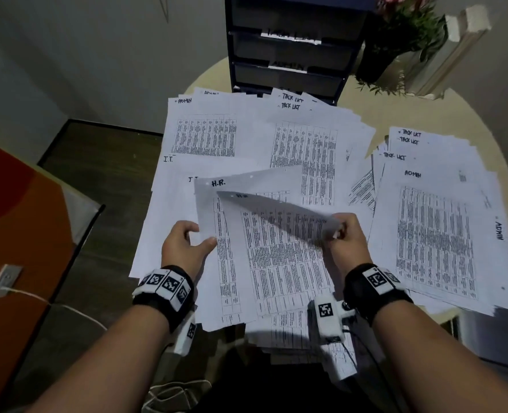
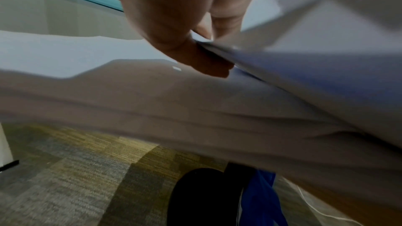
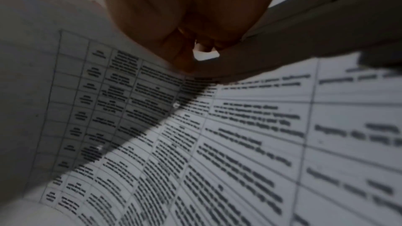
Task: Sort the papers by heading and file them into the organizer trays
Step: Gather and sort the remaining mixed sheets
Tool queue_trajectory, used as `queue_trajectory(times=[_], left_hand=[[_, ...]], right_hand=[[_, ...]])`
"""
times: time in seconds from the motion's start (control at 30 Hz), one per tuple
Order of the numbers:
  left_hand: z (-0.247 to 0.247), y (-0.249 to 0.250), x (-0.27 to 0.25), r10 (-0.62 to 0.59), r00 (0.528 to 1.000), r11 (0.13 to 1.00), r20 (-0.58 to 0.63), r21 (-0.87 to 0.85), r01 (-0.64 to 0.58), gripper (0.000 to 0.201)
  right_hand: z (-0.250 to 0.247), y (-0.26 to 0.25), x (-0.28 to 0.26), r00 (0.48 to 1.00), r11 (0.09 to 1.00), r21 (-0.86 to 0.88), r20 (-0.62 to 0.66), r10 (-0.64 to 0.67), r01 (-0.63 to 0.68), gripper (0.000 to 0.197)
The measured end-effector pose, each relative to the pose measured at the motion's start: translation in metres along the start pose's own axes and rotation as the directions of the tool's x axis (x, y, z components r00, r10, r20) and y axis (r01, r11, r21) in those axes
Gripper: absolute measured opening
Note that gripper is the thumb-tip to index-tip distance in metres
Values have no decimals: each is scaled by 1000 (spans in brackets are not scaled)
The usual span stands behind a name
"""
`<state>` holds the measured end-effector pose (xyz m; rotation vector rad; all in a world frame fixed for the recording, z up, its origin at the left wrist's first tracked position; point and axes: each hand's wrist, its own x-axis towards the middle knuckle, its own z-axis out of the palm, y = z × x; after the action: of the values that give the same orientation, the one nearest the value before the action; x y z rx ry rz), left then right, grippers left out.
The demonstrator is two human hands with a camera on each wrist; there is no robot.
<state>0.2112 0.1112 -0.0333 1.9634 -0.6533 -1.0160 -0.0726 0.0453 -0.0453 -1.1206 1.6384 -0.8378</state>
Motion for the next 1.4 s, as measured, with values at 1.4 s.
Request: queue_trajectory(times=[1.4], left_hand=[[1, -5, -2, 110, 993, 988, 44, 103, -114, 77]], right_hand=[[24, 2, 1, 994, 995, -89, 101, 50, -41, 9]])
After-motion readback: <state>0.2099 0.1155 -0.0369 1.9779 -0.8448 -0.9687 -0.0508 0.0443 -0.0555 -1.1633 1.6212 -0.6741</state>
